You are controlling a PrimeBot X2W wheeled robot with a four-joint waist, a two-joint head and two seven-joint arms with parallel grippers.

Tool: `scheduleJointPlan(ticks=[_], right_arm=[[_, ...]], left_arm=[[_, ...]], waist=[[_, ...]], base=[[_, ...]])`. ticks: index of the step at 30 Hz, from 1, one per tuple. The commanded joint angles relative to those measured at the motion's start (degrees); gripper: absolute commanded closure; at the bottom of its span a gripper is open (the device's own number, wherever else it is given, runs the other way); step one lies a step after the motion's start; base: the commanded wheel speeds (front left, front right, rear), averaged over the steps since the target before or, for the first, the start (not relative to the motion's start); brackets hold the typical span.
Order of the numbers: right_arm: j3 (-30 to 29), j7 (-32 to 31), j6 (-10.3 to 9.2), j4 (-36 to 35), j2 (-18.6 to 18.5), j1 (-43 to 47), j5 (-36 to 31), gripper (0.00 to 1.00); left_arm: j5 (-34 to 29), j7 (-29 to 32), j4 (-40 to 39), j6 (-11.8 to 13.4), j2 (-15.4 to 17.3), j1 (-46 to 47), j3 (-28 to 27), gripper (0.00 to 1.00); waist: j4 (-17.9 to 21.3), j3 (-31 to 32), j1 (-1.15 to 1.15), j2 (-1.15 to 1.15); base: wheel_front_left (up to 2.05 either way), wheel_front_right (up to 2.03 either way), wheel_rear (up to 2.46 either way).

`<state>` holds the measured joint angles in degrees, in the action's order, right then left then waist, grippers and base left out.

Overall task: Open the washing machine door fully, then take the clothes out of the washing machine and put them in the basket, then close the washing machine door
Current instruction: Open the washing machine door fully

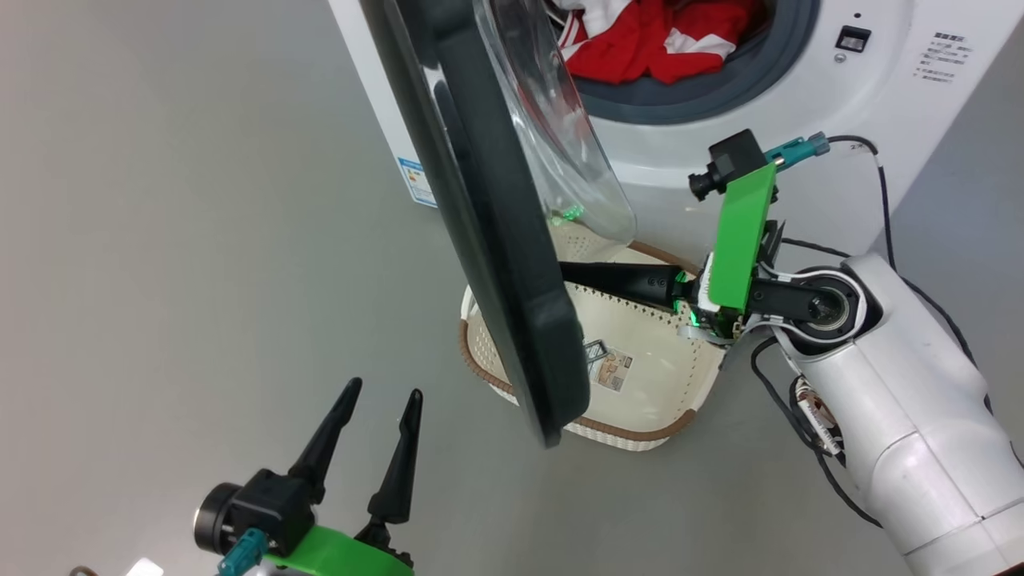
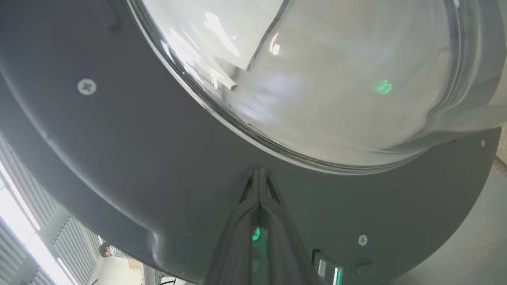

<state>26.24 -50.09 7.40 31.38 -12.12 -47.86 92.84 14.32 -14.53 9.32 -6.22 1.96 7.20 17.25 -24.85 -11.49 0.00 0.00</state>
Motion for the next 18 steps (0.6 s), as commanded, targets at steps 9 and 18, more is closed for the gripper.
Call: scheduleJointPlan(ticks=[9, 18], right_arm=[[2.0, -1.0, 0.09, -1.7, 4.3, 0.6, -0.8, 1.00], [2.8, -1.4, 0.09, -1.6, 5.6, 0.3, -1.2, 1.00]], left_arm=[[1.3, -0.5, -1.7, 1.1, 0.9, 0.4, -1.2, 0.00], [1.9, -0.5, -1.9, 2.0, 0.9, 0.5, -1.1, 0.00]], waist=[[-2.4, -0.3, 0.00, 0.00], [-4.5, -0.5, 0.00, 0.00]], base=[[0.00, 0.00, 0.00], [0.00, 0.00, 0.00]])
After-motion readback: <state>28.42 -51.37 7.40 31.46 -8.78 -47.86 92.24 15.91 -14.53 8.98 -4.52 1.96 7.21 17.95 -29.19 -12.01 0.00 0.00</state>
